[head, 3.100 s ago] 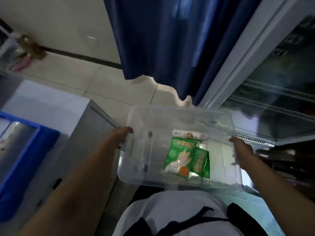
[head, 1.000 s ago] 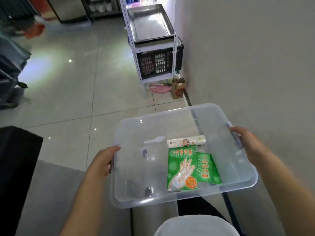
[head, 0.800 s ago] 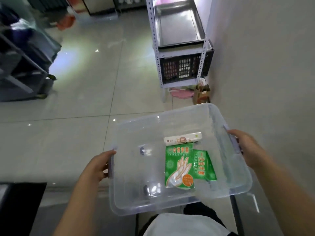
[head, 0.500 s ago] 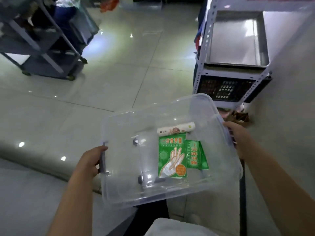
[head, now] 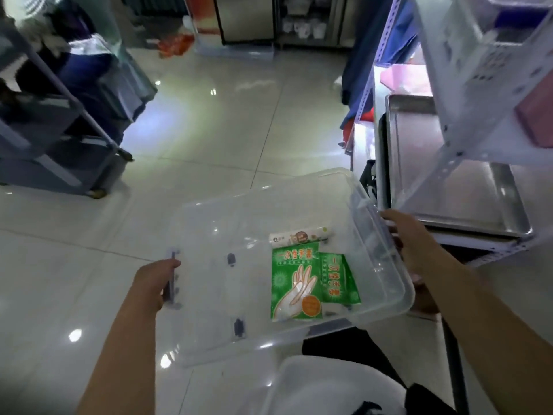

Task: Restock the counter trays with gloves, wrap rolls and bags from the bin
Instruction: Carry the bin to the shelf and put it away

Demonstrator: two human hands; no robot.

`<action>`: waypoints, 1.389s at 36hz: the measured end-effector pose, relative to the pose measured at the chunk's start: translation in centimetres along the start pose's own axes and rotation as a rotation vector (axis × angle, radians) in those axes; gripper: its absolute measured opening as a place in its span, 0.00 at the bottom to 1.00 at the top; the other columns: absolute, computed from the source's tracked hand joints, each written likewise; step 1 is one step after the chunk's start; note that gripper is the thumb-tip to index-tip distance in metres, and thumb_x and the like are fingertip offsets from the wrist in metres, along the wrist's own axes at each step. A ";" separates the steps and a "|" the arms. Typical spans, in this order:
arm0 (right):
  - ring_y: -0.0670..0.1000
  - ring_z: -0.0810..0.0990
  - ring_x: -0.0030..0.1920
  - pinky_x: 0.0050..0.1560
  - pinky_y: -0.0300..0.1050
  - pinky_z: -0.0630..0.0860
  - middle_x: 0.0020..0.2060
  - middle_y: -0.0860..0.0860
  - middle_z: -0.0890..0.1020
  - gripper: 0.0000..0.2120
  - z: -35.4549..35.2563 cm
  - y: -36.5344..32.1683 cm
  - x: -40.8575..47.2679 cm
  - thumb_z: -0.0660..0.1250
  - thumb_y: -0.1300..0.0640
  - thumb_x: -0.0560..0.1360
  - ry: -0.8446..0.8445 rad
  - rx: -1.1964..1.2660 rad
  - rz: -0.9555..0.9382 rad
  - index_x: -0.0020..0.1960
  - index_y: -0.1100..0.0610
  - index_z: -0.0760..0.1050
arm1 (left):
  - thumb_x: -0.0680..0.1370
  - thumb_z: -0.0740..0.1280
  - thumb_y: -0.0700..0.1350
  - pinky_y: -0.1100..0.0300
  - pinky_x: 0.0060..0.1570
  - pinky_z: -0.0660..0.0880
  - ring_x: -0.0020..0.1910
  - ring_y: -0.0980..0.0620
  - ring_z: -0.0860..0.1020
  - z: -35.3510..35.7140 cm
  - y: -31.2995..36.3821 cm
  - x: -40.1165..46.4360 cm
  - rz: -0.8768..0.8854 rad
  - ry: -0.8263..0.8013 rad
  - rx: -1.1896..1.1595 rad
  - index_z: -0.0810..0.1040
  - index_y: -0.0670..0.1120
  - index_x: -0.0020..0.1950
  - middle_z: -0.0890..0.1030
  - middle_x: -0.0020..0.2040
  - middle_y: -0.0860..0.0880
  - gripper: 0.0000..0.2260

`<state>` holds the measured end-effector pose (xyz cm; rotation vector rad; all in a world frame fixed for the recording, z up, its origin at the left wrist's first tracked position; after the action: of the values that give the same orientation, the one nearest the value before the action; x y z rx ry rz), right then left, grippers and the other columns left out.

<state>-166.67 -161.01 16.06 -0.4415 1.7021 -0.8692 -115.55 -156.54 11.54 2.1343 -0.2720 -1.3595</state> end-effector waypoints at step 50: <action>0.59 0.78 0.39 0.42 0.54 0.77 0.40 0.61 0.77 0.09 18.7 -34.9 48.4 0.64 0.56 0.72 0.882 0.836 0.261 0.48 0.59 0.78 | 0.77 0.66 0.41 0.64 0.20 0.70 0.19 0.47 0.74 72.2 84.7 39.0 0.411 -0.698 1.014 0.75 0.43 0.43 0.74 0.23 0.45 0.04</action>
<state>-169.05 -222.87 7.62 0.8235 1.8697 -1.5895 -149.60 -269.41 8.63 1.9610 -1.8927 -1.8641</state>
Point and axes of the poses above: each hand's wrist, its own x-axis towards the middle knuckle, its own z-axis out of the palm, y = z × x, the point moved 8 cm from there along x, towards the middle knuckle
